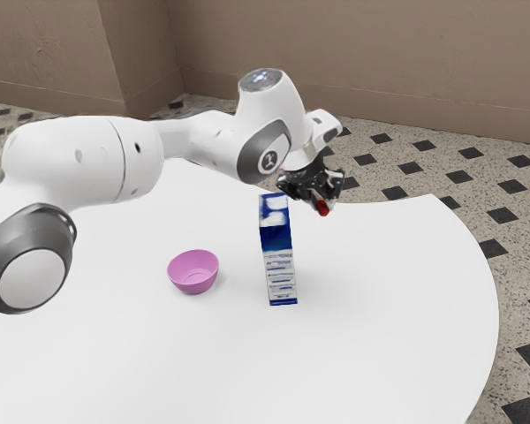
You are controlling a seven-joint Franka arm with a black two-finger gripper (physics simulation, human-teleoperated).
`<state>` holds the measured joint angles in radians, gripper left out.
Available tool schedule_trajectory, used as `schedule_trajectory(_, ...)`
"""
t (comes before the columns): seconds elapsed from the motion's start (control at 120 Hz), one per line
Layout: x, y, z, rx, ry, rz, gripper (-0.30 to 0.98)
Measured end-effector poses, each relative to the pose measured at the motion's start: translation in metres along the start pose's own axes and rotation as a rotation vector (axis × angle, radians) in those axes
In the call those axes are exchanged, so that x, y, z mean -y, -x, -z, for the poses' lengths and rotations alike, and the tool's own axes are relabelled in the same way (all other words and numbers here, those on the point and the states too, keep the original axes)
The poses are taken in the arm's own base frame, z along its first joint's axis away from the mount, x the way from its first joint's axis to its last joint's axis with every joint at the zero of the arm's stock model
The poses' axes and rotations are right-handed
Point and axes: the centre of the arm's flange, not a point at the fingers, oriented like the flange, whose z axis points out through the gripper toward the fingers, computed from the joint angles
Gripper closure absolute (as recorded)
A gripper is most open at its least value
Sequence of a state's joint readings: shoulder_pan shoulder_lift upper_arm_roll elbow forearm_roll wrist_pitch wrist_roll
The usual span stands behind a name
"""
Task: Take strawberry from the bowl
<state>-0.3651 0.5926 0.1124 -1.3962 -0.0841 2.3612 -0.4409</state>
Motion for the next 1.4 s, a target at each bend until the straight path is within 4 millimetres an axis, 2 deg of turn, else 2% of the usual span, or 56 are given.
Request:
schedule_trajectory(0.075, -0.010, 0.005, -0.016, 0.009, -0.002, -0.013, 0.62)
schedule_trajectory(0.158, -0.013, 0.009, -0.038, 0.025, -0.011, -0.017, 0.61)
schedule_trajectory(0.358, -0.020, 0.017, -0.065, 0.040, -0.018, -0.024, 0.61)
schedule_trajectory(0.592, -0.027, 0.025, -0.086, 0.045, -0.017, -0.031, 0.61)
schedule_trajectory(0.783, -0.030, 0.029, -0.094, 0.043, -0.013, -0.034, 0.60)
schedule_trajectory(0.917, -0.038, 0.031, -0.091, 0.037, 0.000, -0.045, 0.35)
schedule_trajectory(1.008, -0.040, 0.032, -0.086, 0.032, 0.005, -0.050, 0.23)
schedule_trajectory(1.1, -0.044, 0.029, -0.064, 0.008, 0.006, -0.061, 0.15)
schedule_trajectory(1.175, -0.036, 0.023, -0.024, -0.029, -0.009, -0.060, 0.10)
schedule_trajectory(1.242, -0.033, 0.017, 0.024, -0.060, -0.011, -0.060, 0.08)
schedule_trajectory(1.283, -0.032, 0.011, 0.061, -0.074, -0.009, -0.055, 0.06)
schedule_trajectory(1.4, -0.007, 0.000, 0.160, -0.071, -0.037, -0.044, 0.04)
